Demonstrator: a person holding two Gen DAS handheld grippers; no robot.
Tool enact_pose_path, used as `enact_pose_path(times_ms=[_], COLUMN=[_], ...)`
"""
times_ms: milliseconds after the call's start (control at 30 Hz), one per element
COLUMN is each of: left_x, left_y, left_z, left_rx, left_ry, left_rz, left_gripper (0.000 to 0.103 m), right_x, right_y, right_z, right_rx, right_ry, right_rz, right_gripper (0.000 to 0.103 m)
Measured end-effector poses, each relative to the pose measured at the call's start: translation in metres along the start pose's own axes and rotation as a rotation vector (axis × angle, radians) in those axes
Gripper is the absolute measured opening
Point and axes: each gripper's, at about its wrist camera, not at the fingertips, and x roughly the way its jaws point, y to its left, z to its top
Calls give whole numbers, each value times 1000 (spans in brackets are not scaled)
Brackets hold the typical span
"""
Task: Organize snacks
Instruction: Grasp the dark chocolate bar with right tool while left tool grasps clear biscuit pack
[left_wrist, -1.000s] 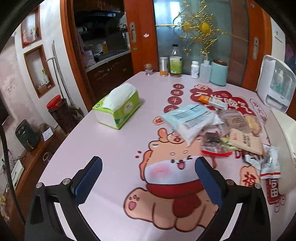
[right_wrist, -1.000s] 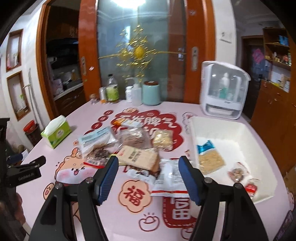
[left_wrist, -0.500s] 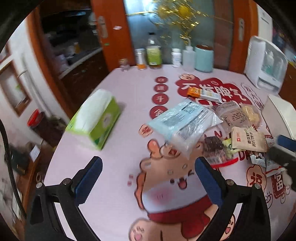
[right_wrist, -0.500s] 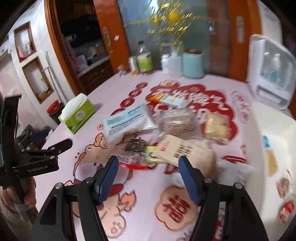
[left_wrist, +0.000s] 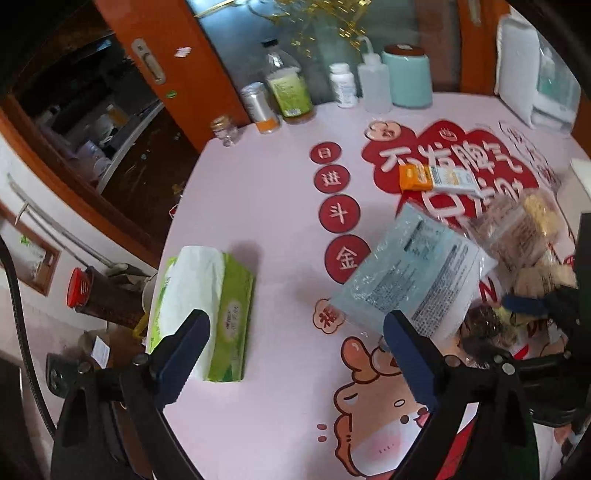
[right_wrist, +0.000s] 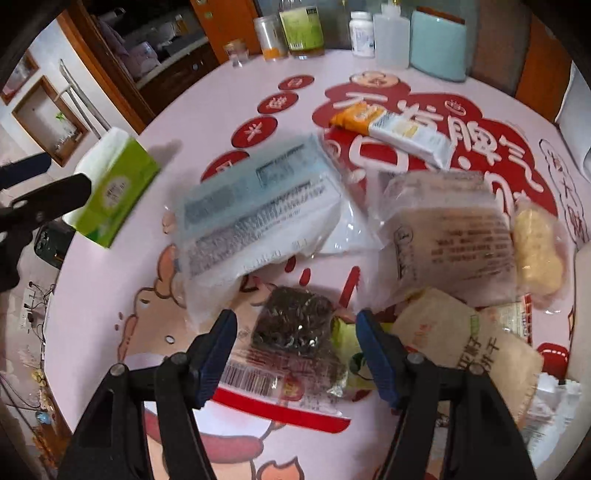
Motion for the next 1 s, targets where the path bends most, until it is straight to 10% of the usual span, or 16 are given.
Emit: enact_pose_path(times_ms=[300,1000], left_x=[17,58], left_y=[-41,-116], left_z=[0,22], left_rx=[161,531], left_ry=[42,149], left_rz=[-56,-187], left_gripper=[95,97], right_x=[13,-24], right_y=[14,-26], right_z=[-17,-81], right_rx=[-125,-50], right_ry=[20,9], right_rz=[17,253], right_gripper=[47,44])
